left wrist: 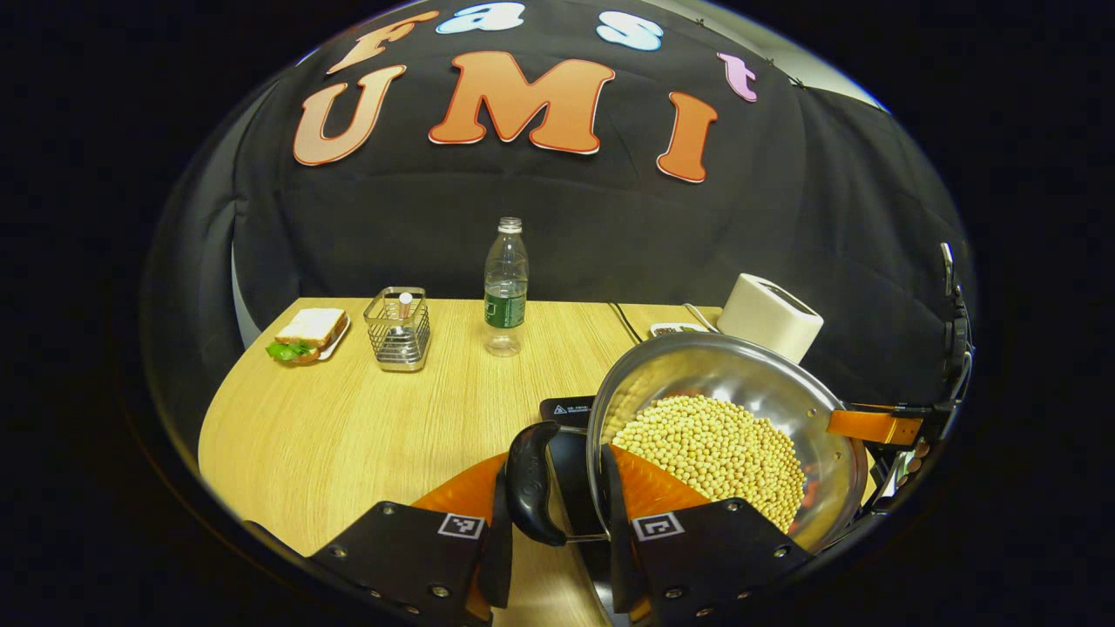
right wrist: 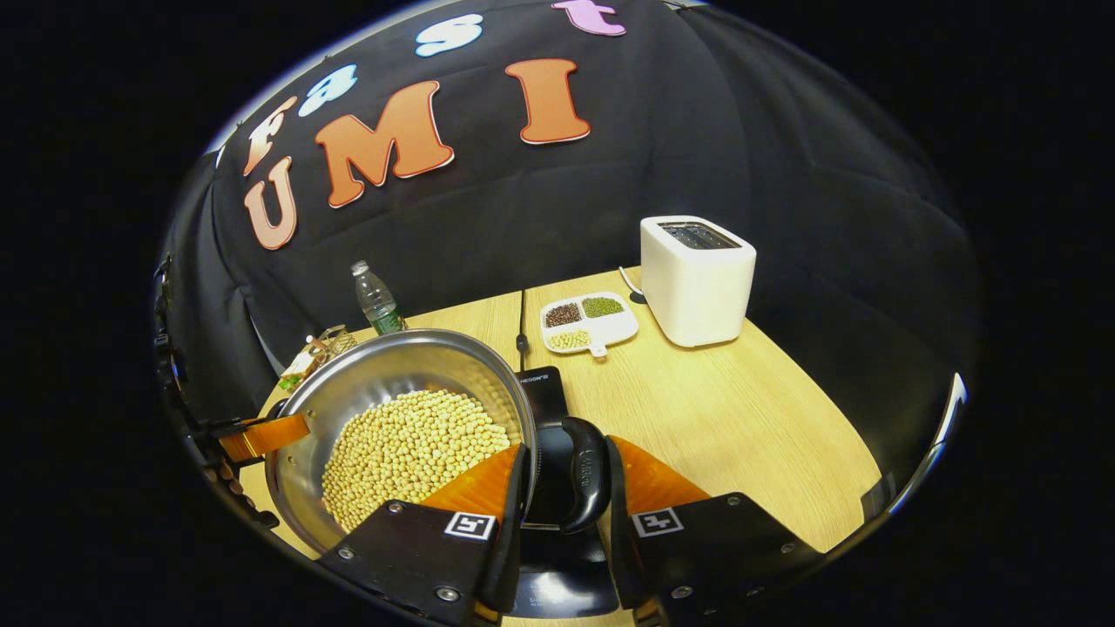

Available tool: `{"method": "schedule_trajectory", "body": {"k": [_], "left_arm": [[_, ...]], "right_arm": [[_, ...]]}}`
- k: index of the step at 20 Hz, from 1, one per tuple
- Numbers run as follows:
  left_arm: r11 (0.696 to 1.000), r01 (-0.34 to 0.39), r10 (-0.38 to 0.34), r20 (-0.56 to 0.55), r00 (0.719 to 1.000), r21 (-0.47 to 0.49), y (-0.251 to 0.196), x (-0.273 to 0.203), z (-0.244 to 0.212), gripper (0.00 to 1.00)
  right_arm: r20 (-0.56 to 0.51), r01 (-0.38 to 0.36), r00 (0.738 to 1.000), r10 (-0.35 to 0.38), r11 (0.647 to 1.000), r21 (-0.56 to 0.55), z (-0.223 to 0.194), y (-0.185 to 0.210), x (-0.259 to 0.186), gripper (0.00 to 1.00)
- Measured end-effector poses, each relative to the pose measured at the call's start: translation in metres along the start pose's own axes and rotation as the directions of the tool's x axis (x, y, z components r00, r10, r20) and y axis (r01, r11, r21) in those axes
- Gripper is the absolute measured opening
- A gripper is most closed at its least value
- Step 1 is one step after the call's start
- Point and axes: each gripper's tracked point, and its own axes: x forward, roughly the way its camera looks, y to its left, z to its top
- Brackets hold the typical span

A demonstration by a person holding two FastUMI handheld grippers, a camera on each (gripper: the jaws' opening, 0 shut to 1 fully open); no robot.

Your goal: First push the handle of the pot to place it horizontally, then grasp the pot with both hands and set it on the induction cooktop.

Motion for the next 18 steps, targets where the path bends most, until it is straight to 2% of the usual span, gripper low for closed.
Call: {"method": "schedule_trajectory", "body": {"k": [9, 12, 18], "left_arm": [[0.999, -0.033, 0.031, -0.053, 0.998, -0.036, 0.001, 0.020, -0.019, 0.46], [0.998, -0.033, 0.031, -0.048, 0.998, -0.045, 0.003, 0.021, -0.021, 0.46], [0.998, -0.036, 0.032, -0.066, 0.997, -0.049, 0.005, 0.021, -0.024, 0.52]], "right_arm": [[-0.061, -0.023, 0.998, 0.022, 1.000, -0.014, -0.010, 0.000, 0.035, 0.43], [-0.046, -0.029, 0.999, 0.028, 0.999, -0.014, -0.007, 0.000, 0.041, 0.43], [-0.047, -0.031, 0.998, 0.029, 0.999, -0.043, -0.007, 0.000, 0.040, 0.53]]}}
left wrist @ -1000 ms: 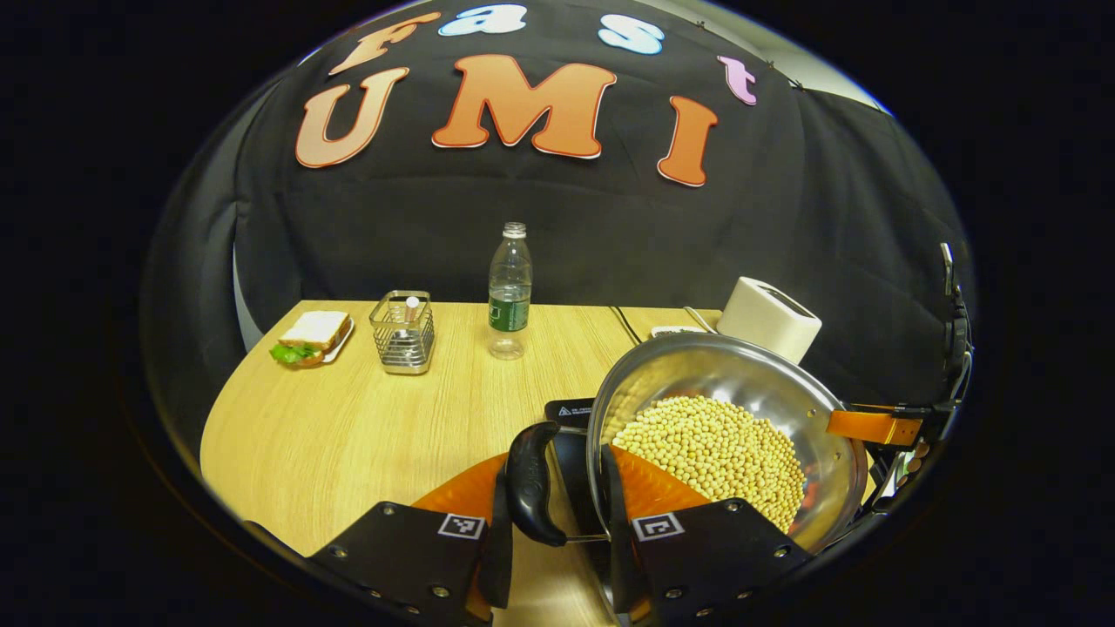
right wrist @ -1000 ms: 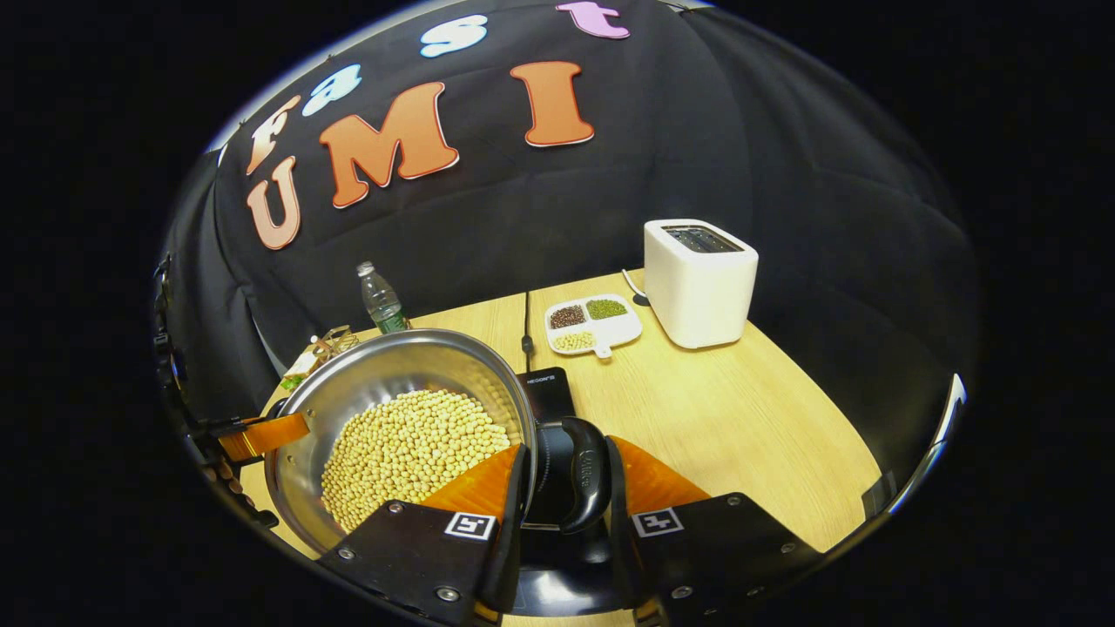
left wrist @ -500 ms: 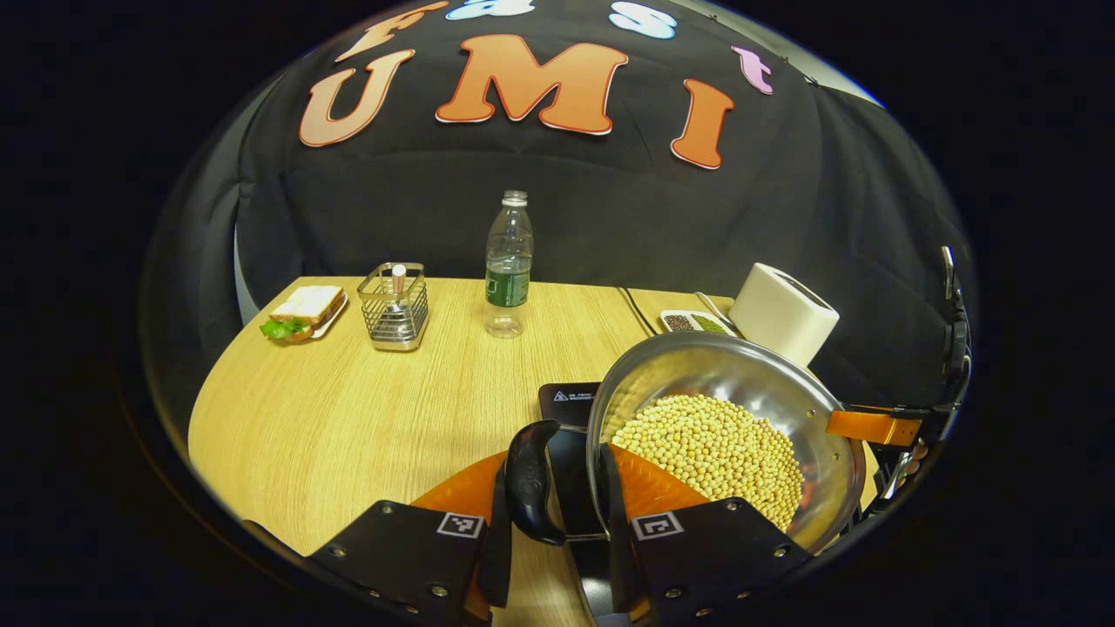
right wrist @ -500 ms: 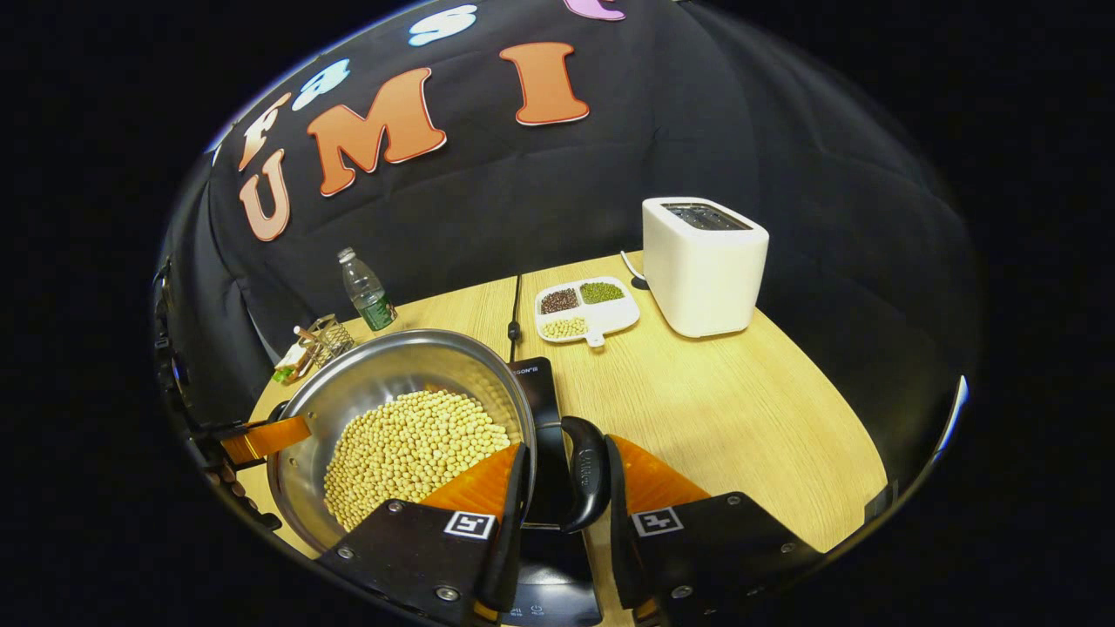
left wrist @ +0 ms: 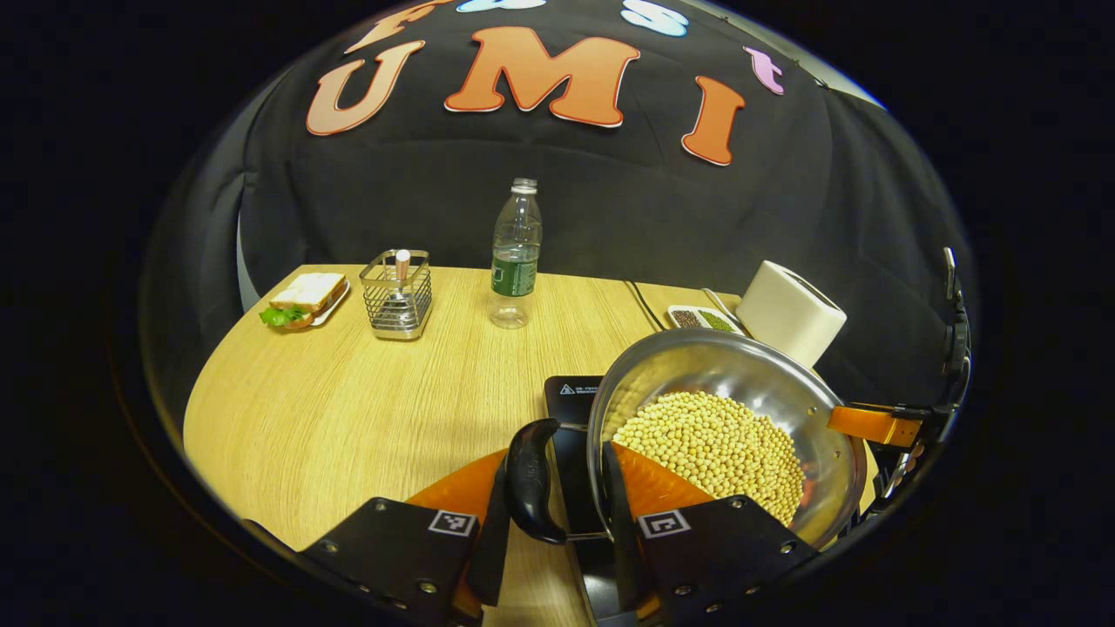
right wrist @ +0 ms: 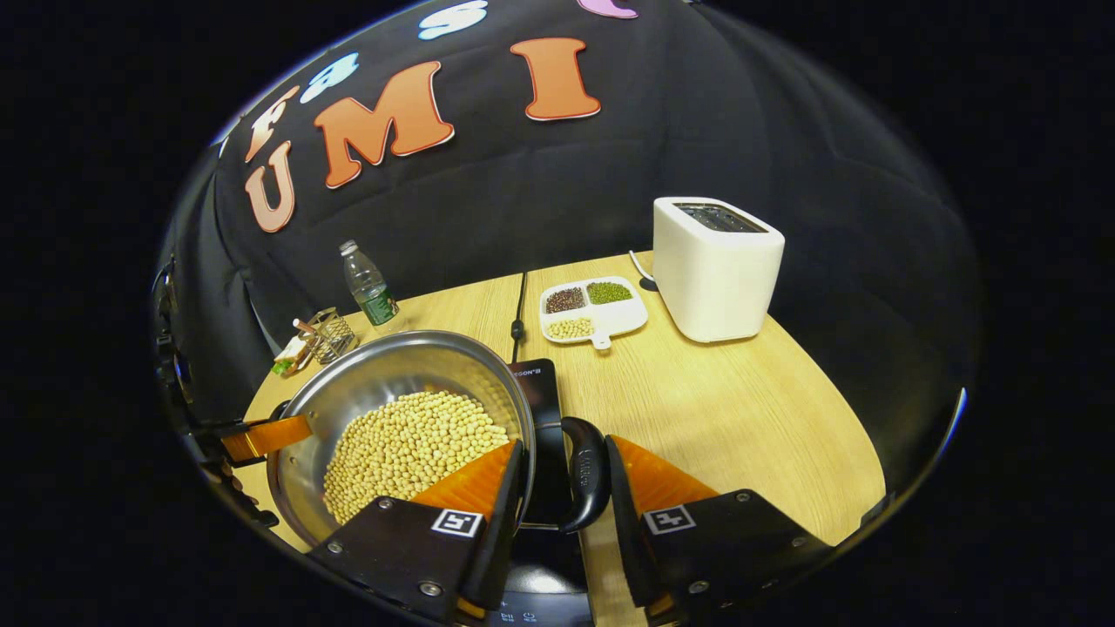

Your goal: First push the handle of the pot to place it horizontally, then grasp the pot with both hands and set it on the induction cooktop.

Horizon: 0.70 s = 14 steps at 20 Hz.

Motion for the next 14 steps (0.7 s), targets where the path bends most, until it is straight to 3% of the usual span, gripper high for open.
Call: {"method": "schedule_trajectory", "body": {"k": [4, 5, 6, 7, 8, 9, 11, 12, 14], "left_arm": [[1.000, 0.001, -0.002, 0.053, 0.999, 0.022, 0.000, -0.015, 0.017, 0.55], [1.000, -0.002, 0.000, 0.068, 0.998, 0.030, 0.001, -0.023, 0.024, 0.55], [0.999, -0.021, 0.017, 0.098, 0.995, 0.041, 0.005, -0.034, 0.034, 0.54], [0.998, -0.024, 0.016, 0.139, 0.990, 0.052, 0.006, -0.044, 0.048, 0.56], [0.998, -0.013, 0.003, 0.180, 0.984, 0.058, 0.005, -0.057, 0.063, 0.63], [0.998, -0.006, -0.006, 0.214, 0.977, 0.056, 0.003, -0.071, 0.077, 0.63], [0.997, -0.032, 0.010, 0.307, 0.952, 0.066, 0.011, -0.109, 0.112, 0.64], [0.993, -0.080, 0.043, 0.361, 0.932, 0.089, 0.020, -0.128, 0.132, 0.80], [0.974, -0.189, 0.112, 0.461, 0.880, 0.124, 0.039, -0.169, 0.165, 0.87]], "right_arm": [[0.050, 0.002, 0.999, -0.001, 1.000, -0.006, 0.015, 0.002, -0.011, 0.62], [0.059, 0.005, 0.998, -0.004, 1.000, -0.010, 0.020, 0.002, -0.014, 0.69], [0.066, 0.010, 0.998, -0.009, 1.000, -0.012, 0.023, 0.002, -0.019, 0.71], [0.073, 0.015, 0.997, -0.014, 1.000, -0.012, 0.028, 0.002, -0.023, 0.89], [0.083, 0.022, 0.996, -0.021, 1.000, -0.008, 0.033, 0.001, -0.030, 0.94], [0.107, 0.025, 0.994, -0.025, 1.000, -0.002, 0.043, 0.001, -0.040, 0.95], [0.175, 0.020, 0.984, -0.019, 1.000, -0.004, 0.068, 0.004, -0.064, 0.95], [0.217, 0.020, 0.976, -0.016, 1.000, -0.014, 0.082, 0.006, -0.079, 0.95], [0.296, 0.031, 0.955, -0.017, 0.999, -0.042, 0.111, 0.008, -0.109, 0.94]]}}
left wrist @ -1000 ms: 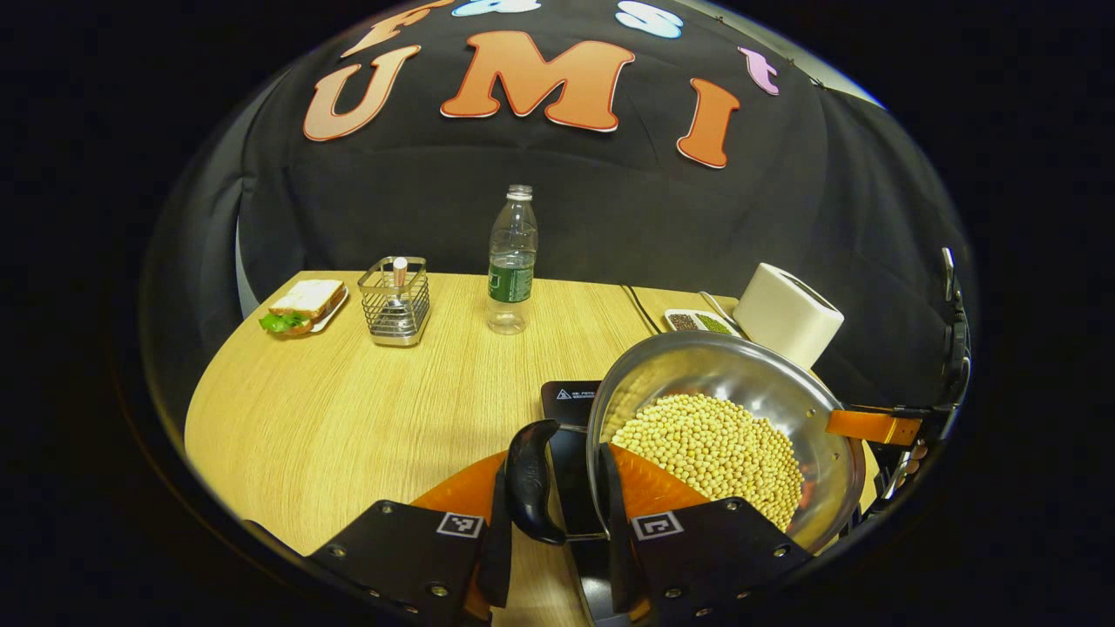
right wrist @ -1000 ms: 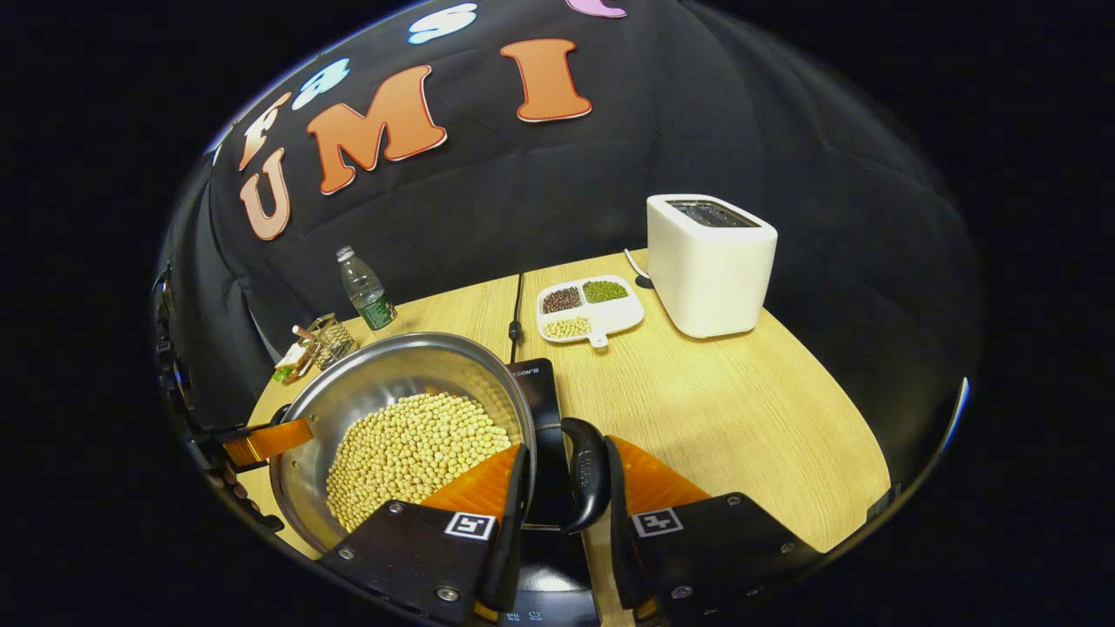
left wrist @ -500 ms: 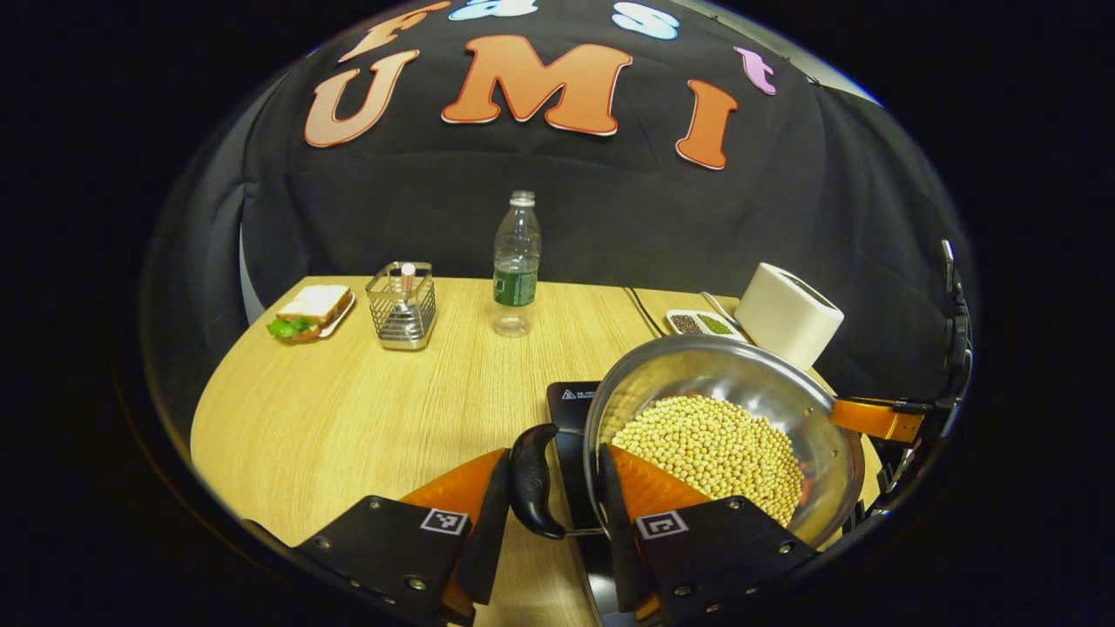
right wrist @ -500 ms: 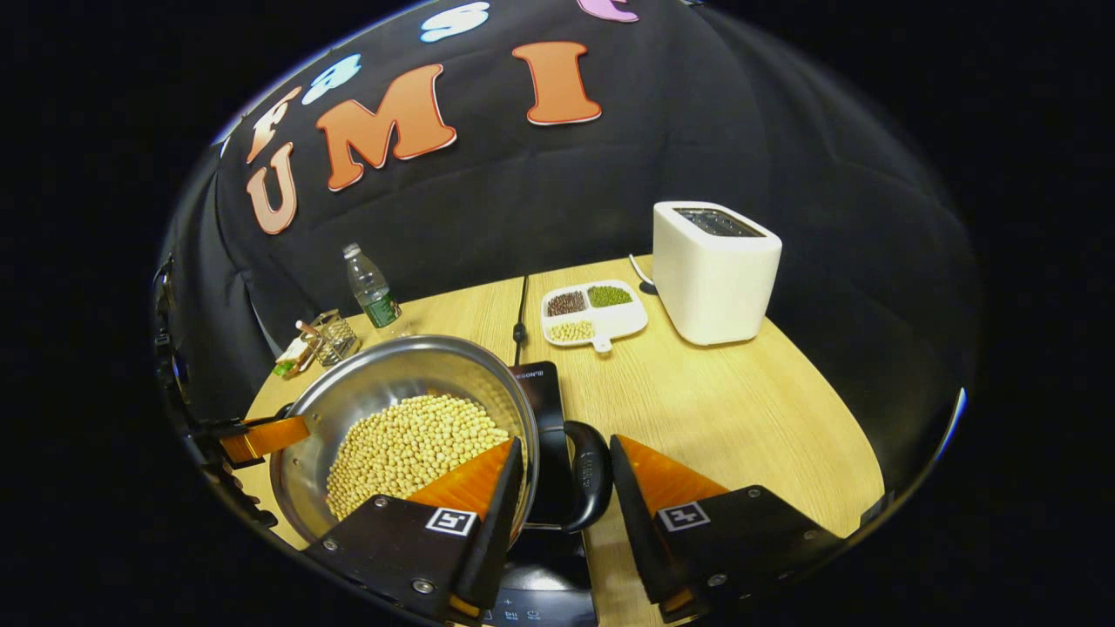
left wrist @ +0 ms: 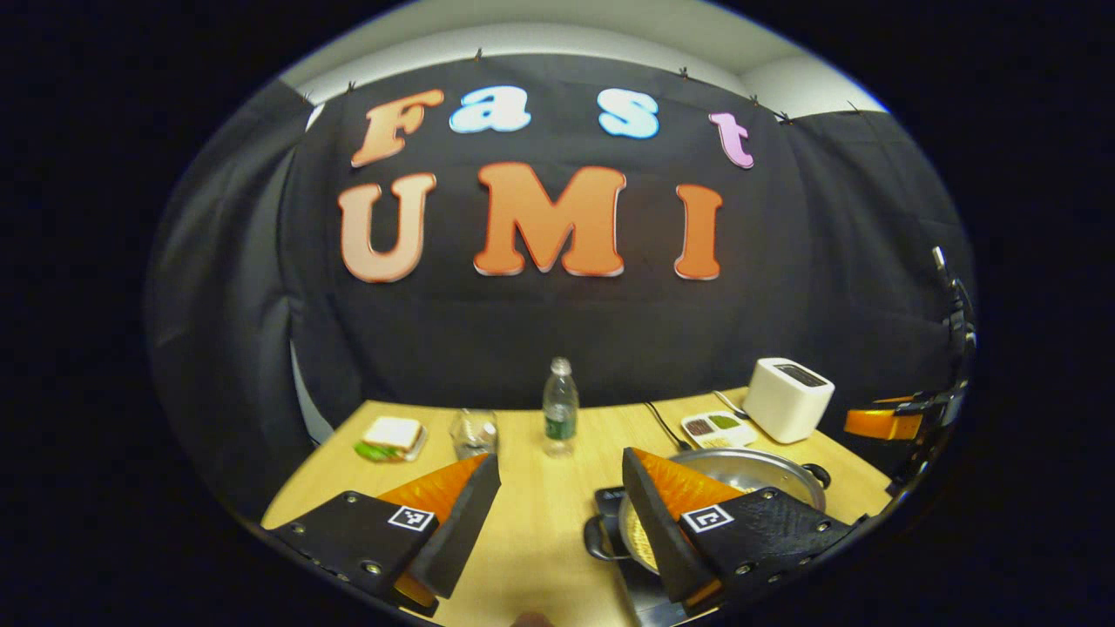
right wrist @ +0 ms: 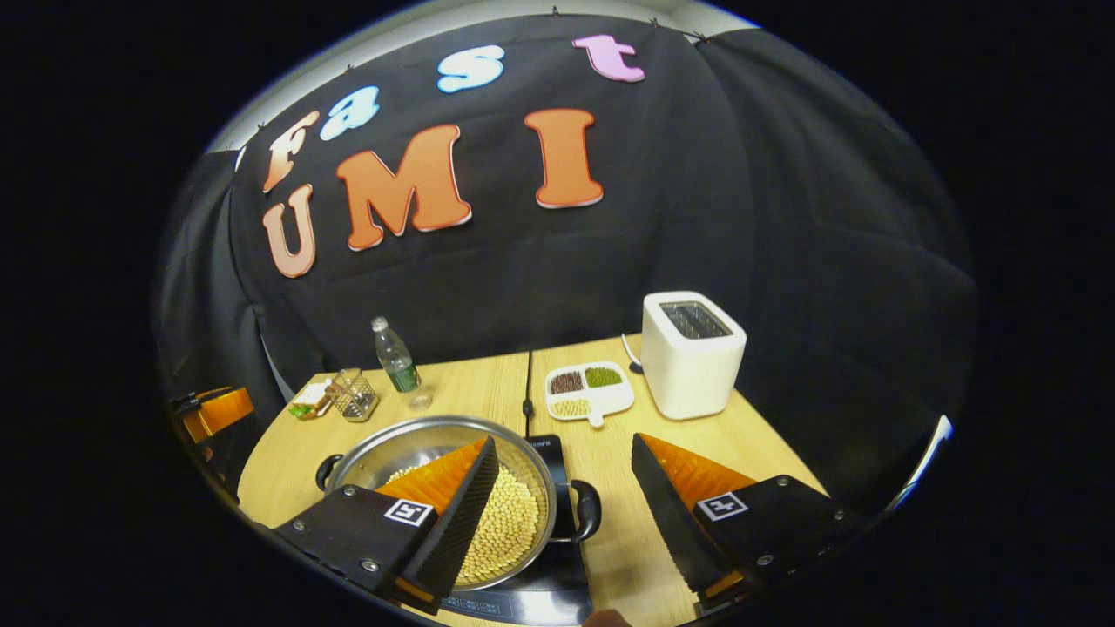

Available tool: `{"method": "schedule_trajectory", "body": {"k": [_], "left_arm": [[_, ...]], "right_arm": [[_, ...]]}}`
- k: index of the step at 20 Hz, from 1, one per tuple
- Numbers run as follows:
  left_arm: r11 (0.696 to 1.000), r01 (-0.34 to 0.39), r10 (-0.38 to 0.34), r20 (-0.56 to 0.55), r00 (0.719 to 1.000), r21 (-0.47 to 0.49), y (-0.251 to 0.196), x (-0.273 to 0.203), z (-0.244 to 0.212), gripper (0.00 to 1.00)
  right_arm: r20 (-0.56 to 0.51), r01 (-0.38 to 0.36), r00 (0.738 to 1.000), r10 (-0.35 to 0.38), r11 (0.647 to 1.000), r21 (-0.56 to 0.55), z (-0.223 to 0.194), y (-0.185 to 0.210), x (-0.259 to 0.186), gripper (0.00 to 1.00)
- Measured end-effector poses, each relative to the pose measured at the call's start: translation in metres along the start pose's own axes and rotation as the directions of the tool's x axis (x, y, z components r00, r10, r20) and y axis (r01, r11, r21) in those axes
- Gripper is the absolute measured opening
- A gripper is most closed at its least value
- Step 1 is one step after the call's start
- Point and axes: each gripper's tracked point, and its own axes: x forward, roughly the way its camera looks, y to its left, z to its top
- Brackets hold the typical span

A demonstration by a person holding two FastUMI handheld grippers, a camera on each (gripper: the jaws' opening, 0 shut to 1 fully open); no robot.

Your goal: First push the handle of the pot to place it horizontally, then grasp the pot with both hands and set it on the induction cooktop.

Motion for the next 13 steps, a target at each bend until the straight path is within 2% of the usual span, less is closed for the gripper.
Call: {"method": "schedule_trajectory", "body": {"k": [2, 3, 7, 9, 11, 12, 13], "left_arm": [[0.999, -0.041, 0.042, 0.043, 0.998, -0.024, 0.016, -0.016, 0.032, 0.87], [0.998, -0.038, 0.041, 0.064, 0.997, -0.051, 0.020, -0.025, 0.047, 0.87], [0.991, -0.092, 0.107, 0.159, 0.982, -0.097, 0.067, -0.054, 0.109, 0.87], [0.981, -0.119, 0.150, 0.215, 0.965, -0.152, 0.091, -0.072, 0.139, 0.87], [0.975, -0.174, 0.207, 0.277, 0.938, -0.137, 0.112, -0.088, 0.158, 0.87], [0.975, -0.185, 0.213, 0.279, 0.937, -0.120, 0.113, -0.091, 0.157, 0.85], [0.980, -0.163, 0.188, 0.264, 0.946, -0.113, 0.104, -0.093, 0.150, 0.85]], "right_arm": [[0.067, -0.018, 0.998, 0.019, 1.000, -0.024, 0.036, 0.003, -0.023, 0.94], [0.097, -0.030, 0.995, 0.032, 0.999, -0.021, 0.053, 0.006, -0.036, 0.94], [0.235, -0.016, 0.972, 0.022, 1.000, -0.027, 0.110, 0.000, -0.082, 0.95], [0.268, -0.006, 0.963, 0.013, 1.000, -0.026, 0.120, -0.008, -0.099, 0.95], [0.297, -0.002, 0.955, 0.005, 1.000, -0.009, 0.130, -0.014, -0.110, 0.94], [0.307, 0.000, 0.952, 0.000, 1.000, 0.000, 0.131, -0.018, -0.113, 0.94], [0.312, 0.006, 0.950, -0.008, 1.000, 0.006, 0.132, -0.022, -0.114, 0.94]]}}
